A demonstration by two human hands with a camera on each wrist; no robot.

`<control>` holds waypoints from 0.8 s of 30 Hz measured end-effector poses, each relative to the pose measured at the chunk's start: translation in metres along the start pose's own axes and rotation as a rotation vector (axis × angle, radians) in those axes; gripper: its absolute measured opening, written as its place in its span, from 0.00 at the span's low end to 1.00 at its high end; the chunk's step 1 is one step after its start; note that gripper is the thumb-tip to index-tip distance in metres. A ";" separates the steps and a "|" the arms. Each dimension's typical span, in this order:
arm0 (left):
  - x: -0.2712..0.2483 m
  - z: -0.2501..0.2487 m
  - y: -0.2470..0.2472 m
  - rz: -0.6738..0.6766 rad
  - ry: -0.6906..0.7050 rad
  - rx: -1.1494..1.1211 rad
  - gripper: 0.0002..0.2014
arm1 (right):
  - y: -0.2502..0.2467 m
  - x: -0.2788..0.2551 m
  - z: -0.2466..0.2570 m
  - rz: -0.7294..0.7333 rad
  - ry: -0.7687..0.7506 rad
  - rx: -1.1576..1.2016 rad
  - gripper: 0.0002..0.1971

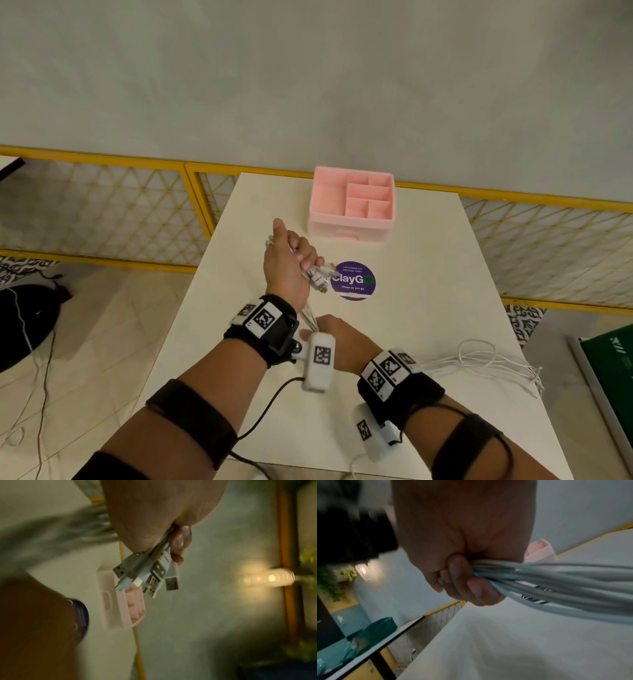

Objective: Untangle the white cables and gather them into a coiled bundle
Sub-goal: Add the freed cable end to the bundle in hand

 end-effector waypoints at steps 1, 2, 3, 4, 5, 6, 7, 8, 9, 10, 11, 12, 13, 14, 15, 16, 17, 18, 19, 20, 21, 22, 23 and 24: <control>0.000 0.003 -0.005 0.032 0.021 0.119 0.26 | -0.005 0.002 -0.005 -0.038 0.014 -0.013 0.18; 0.000 0.006 -0.009 0.070 0.042 0.235 0.25 | -0.009 0.000 -0.009 -0.030 0.056 -0.019 0.20; -0.002 0.008 -0.012 0.112 0.063 0.337 0.24 | -0.015 -0.003 -0.010 -0.016 0.086 -0.043 0.20; -0.002 0.011 -0.015 0.152 0.084 0.422 0.24 | -0.022 -0.008 -0.008 0.012 0.082 -0.064 0.19; -0.003 0.014 -0.017 0.190 0.103 0.489 0.24 | -0.027 -0.015 -0.004 0.047 0.082 -0.093 0.18; -0.004 0.017 -0.018 0.223 0.120 0.540 0.24 | -0.029 -0.019 -0.002 0.090 0.078 -0.124 0.17; -0.005 0.020 -0.018 0.254 0.134 0.581 0.23 | -0.031 -0.023 0.000 0.124 0.083 -0.129 0.16; -0.006 0.022 -0.016 0.283 0.143 0.611 0.23 | -0.032 -0.024 0.000 0.154 0.085 -0.134 0.16; -0.006 0.024 -0.014 0.308 0.147 0.637 0.23 | -0.031 -0.026 0.003 0.177 0.089 -0.142 0.15; -0.007 0.025 -0.011 0.322 0.147 0.658 0.24 | -0.030 -0.027 0.005 0.189 0.090 -0.156 0.15; -0.006 0.025 -0.009 0.318 0.149 0.667 0.24 | -0.028 -0.028 0.006 0.184 0.093 -0.169 0.15; -0.005 0.025 -0.008 0.294 0.150 0.653 0.25 | -0.025 -0.028 0.005 0.168 0.094 -0.181 0.16; -0.002 0.025 -0.007 0.249 0.140 0.607 0.25 | -0.021 -0.029 0.004 0.148 0.098 -0.195 0.16; 0.001 0.024 -0.008 0.208 0.120 0.540 0.25 | -0.017 -0.029 0.001 0.122 0.097 -0.211 0.16; 0.003 0.023 -0.008 0.190 0.102 0.489 0.25 | -0.015 -0.029 -0.001 0.102 0.091 -0.222 0.16; 0.005 0.023 -0.009 0.191 0.093 0.474 0.25 | -0.013 -0.030 -0.003 0.098 0.085 -0.225 0.16; 0.006 0.023 -0.010 0.206 0.098 0.505 0.25 | -0.014 -0.031 -0.005 0.099 0.086 -0.223 0.16; 0.005 0.023 -0.012 0.239 0.111 0.568 0.25 | -0.018 -0.033 -0.005 0.107 0.092 -0.223 0.16; 0.004 0.023 -0.013 0.292 0.129 0.650 0.25 | -0.023 -0.035 -0.006 0.116 0.098 -0.231 0.16; 0.001 0.024 -0.013 0.361 0.148 0.744 0.26 | -0.030 -0.037 -0.005 0.125 0.105 -0.251 0.16; -0.002 0.026 -0.013 0.432 0.168 0.847 0.26 | -0.038 -0.040 -0.004 0.139 0.111 -0.280 0.16; -0.005 0.029 -0.014 0.496 0.178 0.947 0.26 | -0.046 -0.044 -0.002 0.159 0.116 -0.310 0.15; -0.008 0.034 -0.014 0.540 0.174 1.036 0.26 | -0.054 -0.046 -0.001 0.177 0.120 -0.336 0.13; -0.011 0.038 -0.015 0.575 0.159 1.108 0.26 | -0.061 -0.049 0.002 0.187 0.118 -0.360 0.10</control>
Point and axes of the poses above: each hand's wrist, its own x-axis towards the middle knuckle, its own y-axis out of the palm, z = x × y, the point moved 3 cm from there along x, towards the middle knuckle, and after that the axes turned 15 degrees about z, right-handed, at the moved point
